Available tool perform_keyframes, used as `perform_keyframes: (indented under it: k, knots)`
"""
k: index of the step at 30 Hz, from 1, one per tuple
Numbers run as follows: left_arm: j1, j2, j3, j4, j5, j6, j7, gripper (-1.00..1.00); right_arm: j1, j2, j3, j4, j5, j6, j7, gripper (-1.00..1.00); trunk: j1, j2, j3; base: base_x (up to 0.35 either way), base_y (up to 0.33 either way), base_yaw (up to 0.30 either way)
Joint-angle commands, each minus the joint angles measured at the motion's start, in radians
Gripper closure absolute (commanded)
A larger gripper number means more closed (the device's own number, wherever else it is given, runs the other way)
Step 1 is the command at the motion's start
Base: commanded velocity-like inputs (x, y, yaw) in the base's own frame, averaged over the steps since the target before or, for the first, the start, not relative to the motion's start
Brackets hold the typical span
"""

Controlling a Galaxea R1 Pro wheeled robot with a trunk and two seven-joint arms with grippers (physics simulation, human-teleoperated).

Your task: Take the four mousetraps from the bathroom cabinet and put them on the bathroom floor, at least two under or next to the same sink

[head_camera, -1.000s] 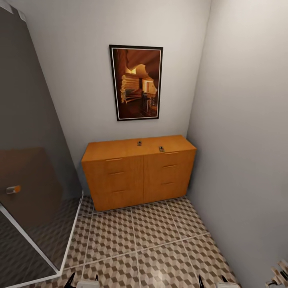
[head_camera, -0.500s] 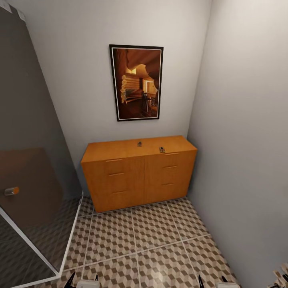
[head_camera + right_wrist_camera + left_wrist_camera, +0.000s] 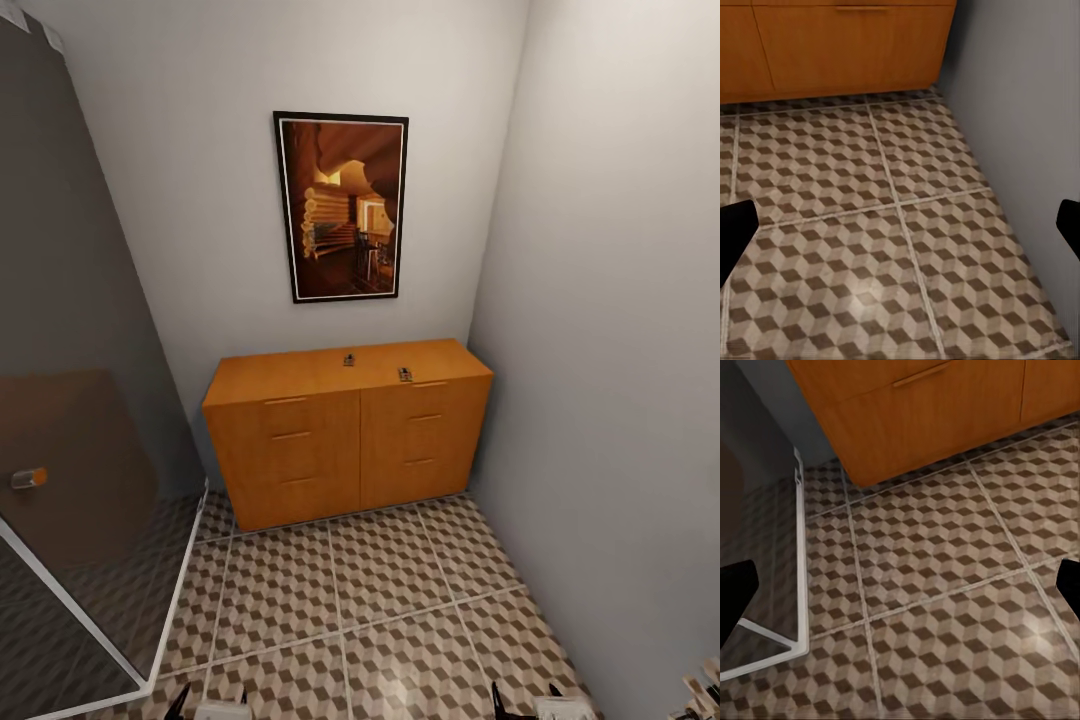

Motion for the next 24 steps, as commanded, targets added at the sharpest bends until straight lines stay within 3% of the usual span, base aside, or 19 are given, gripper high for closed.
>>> perform_keyframes:
  k: [1,4,5,9,16,17,24]
  knots:
    - [-0.002,-0.001,-0.008,0.004,-0.001,0.006,0.007,-1.0,-0.001,-0.001,0.009,-0.012,-0.006,0.02,-0.007,-1.0,0.001,-0.002,-0.002,0.0,0.0,0.0]
    - [-0.002,0.0,-0.008,0.004,-0.001,0.047,0.004,-1.0,-0.002,-0.002,0.01,-0.07,-0.005,0.11,-0.017,-1.0,0.001,-0.002,-0.002,0.0,0.0,0.0]
    - [-0.002,0.001,-0.008,0.004,-0.001,0.08,-0.003,-1.0,-0.002,-0.003,0.01,-0.125,-0.005,0.184,-0.023,-1.0,0.001,-0.002,-0.002,0.0,0.0,0.0]
    - [-0.002,0.005,-0.007,0.004,-0.001,0.136,-0.032,-1.0,-0.002,-0.006,0.01,-0.262,-0.004,0.344,-0.035,-1.0,0.001,-0.002,-0.002,0.0,0.0,0.0]
    - [-0.002,0.015,-0.007,0.003,-0.001,0.176,-0.077,-1.0,-0.003,-0.01,0.01,-0.545,0.007,0.622,-0.076,-1.0,0.001,-0.002,-0.002,0.0,0.0,0.0]
    - [-0.002,0.016,-0.007,0.003,-0.001,0.18,-0.08,-1.0,-0.004,-0.01,0.009,-0.61,0.017,0.684,-0.096,-1.0,0.001,-0.002,-0.002,0.0,0.0,0.0]
    - [-0.002,0.018,-0.007,0.003,-0.001,0.185,-0.085,-1.0,-0.023,-0.007,0.008,-0.831,0.091,0.948,-0.164,-1.0,0.001,-0.002,-0.002,0.0,0.0,0.0]
